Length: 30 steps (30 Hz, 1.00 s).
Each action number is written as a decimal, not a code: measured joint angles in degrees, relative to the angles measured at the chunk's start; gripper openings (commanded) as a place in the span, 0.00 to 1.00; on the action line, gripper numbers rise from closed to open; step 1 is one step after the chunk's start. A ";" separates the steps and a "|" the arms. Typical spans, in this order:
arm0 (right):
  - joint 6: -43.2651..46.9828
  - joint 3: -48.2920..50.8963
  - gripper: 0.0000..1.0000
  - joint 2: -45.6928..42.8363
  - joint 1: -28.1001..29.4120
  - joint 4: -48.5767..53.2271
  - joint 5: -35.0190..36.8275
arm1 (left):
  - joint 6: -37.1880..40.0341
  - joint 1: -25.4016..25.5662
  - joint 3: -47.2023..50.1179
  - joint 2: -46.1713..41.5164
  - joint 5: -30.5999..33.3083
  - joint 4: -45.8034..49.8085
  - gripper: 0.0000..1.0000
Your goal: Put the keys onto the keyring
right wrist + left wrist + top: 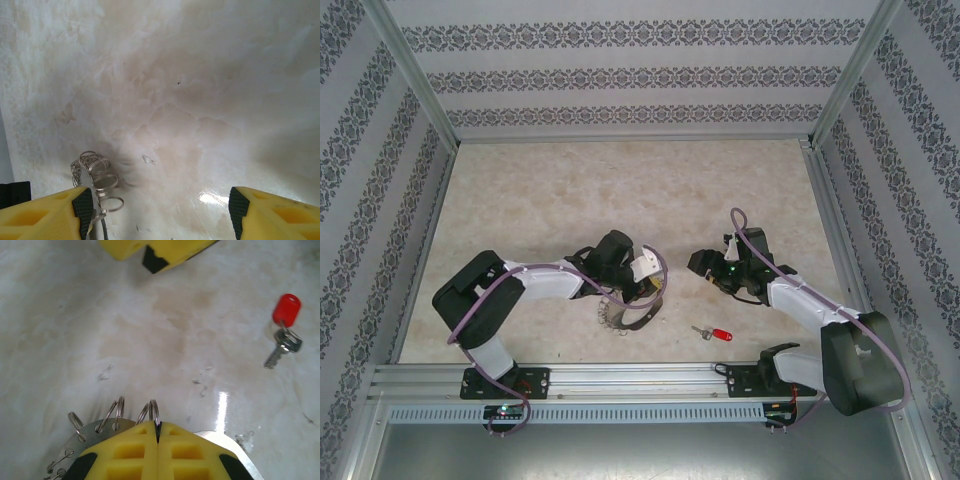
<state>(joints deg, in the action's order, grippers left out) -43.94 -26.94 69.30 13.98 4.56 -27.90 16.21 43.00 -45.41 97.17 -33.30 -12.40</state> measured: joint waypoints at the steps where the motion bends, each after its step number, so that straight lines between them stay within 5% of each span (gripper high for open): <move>1: 0.17 0.00 0.74 -0.07 0.00 0.22 0.02 | 0.92 0.00 0.00 0.24 -1.11 -0.04 0.00; 20: 1.95 0.00 0.74 -1.44 -0.37 3.06 1.49 | 8.33 0.00 -2.05 2.64 -4.72 0.74 0.00; 30: 2.21 0.00 0.74 -0.57 -0.37 3.61 1.49 | 7.63 0.00 -11.17 5.11 -1.97 11.28 0.00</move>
<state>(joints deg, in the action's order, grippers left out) -41.74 -26.94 68.73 13.61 8.16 -26.41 23.83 43.00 -56.58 102.28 -35.27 -1.13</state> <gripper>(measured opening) 0.740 0.055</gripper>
